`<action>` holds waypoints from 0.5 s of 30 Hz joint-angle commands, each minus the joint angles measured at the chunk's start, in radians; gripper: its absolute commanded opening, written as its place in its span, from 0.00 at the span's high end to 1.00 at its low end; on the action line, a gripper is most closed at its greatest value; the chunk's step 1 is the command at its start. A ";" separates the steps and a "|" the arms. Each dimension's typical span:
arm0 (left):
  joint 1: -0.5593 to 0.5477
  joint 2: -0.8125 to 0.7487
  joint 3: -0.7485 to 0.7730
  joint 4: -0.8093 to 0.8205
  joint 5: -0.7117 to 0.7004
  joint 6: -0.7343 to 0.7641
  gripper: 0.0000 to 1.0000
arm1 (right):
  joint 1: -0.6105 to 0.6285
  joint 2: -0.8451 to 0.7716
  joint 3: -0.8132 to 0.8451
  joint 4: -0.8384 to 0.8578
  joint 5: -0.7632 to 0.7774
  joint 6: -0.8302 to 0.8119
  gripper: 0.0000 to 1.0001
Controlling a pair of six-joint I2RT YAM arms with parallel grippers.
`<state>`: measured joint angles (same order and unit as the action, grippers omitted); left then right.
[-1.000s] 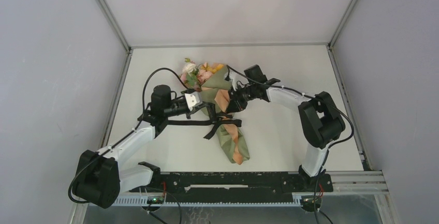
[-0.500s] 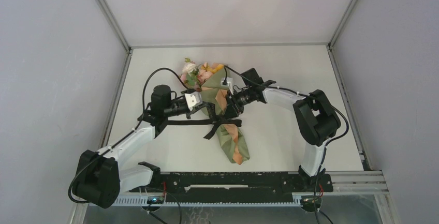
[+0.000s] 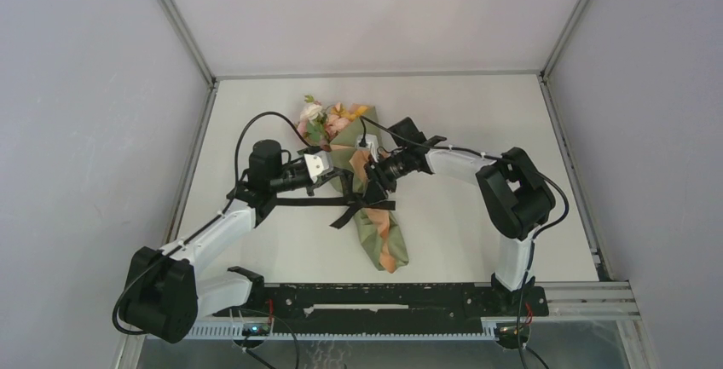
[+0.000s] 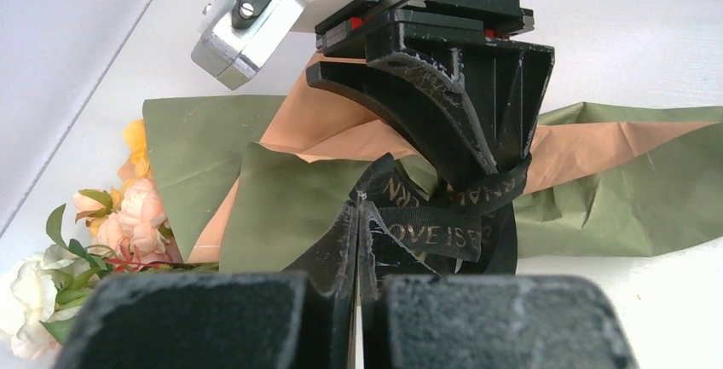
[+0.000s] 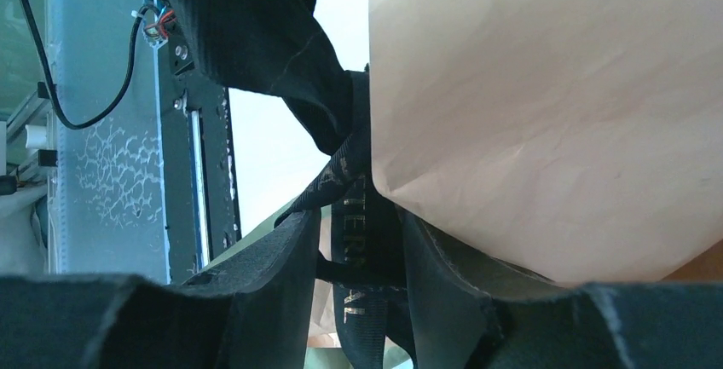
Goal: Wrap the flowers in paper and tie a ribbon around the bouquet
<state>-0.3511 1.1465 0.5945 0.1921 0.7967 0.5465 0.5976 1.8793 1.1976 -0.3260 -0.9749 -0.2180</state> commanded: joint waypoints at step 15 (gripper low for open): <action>0.000 0.001 0.016 -0.010 -0.005 0.017 1.00 | 0.044 -0.011 0.010 -0.093 0.085 -0.074 0.69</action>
<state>-0.3511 1.1515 0.5945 0.1715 0.7883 0.5499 0.6281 1.8793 1.1976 -0.3779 -0.9070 -0.2577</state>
